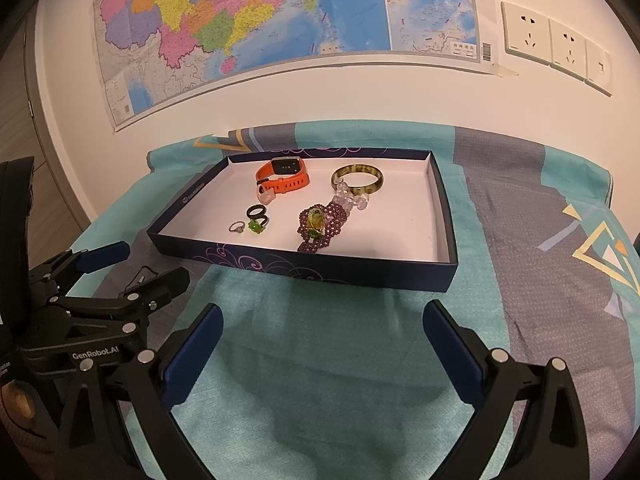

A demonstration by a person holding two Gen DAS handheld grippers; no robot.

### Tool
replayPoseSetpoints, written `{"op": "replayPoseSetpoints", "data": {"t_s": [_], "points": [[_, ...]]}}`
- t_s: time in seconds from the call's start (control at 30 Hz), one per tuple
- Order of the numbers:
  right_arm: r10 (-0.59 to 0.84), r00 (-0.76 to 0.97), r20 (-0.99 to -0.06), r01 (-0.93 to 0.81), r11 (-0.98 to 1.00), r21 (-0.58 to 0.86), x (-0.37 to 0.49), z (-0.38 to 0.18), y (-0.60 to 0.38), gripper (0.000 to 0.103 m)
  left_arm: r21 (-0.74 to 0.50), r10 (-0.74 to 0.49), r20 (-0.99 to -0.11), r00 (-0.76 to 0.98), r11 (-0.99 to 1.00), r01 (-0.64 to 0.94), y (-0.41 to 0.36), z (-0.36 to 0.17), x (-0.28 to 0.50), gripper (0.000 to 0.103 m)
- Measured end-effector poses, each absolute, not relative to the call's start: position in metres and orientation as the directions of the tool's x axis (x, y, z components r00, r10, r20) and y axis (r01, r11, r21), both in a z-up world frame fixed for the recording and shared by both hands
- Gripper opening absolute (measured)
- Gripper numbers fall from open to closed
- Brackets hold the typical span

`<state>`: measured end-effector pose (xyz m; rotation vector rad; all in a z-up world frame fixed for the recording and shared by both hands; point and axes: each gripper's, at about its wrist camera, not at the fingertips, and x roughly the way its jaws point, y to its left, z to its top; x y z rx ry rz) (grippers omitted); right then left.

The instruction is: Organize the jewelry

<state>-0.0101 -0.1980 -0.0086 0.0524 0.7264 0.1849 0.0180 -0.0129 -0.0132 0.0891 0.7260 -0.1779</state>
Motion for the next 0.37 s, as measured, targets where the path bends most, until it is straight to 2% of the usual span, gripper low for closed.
{"op": "replayPoseSetpoints", "data": {"t_s": [0.2,0.37], "points": [[0.184,0.727,-0.662,-0.149,0.983,0.109,-0.010,-0.011,-0.198,0.096,0.015,-0.140,-0.681,0.719,0.979,0.205,-0.017,-0.016,0.020,0.098],[0.156,0.717,-0.679,-0.128,0.987,0.092,-0.006,-0.015,-0.205,0.097,-0.017,-0.148,-0.742,0.653,0.979,0.202,-0.016,-0.029,0.030,0.098]]}}
